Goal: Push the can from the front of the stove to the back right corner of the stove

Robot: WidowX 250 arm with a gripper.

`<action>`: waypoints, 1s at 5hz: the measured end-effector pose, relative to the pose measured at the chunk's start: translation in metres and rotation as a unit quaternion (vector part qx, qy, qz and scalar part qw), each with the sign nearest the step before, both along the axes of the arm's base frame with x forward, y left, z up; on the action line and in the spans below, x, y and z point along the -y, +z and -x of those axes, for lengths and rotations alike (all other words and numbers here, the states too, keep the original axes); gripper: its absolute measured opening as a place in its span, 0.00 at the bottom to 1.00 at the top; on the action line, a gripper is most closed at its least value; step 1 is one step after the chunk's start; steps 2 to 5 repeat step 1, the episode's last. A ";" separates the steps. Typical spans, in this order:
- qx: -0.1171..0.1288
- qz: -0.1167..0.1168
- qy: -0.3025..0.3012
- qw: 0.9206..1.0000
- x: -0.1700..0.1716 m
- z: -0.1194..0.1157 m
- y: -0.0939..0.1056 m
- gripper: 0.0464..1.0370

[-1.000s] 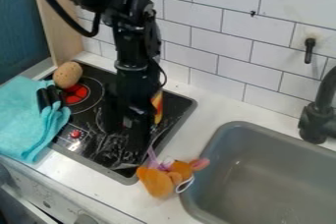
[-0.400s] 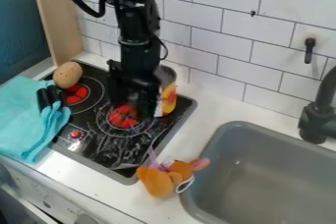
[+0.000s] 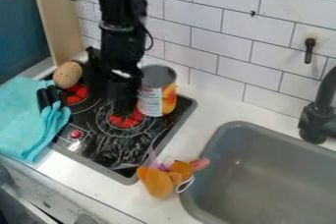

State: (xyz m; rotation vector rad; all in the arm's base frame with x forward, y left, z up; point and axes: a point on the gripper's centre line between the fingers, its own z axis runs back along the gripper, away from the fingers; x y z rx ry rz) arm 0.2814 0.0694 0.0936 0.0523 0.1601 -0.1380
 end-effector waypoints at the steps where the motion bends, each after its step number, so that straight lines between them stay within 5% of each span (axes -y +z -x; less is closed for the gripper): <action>1: 0.017 -0.004 -0.001 1.000 0.002 0.019 0.031 0.97; 5: 0.017 -0.004 -0.001 1.000 0.002 0.019 0.031 0.97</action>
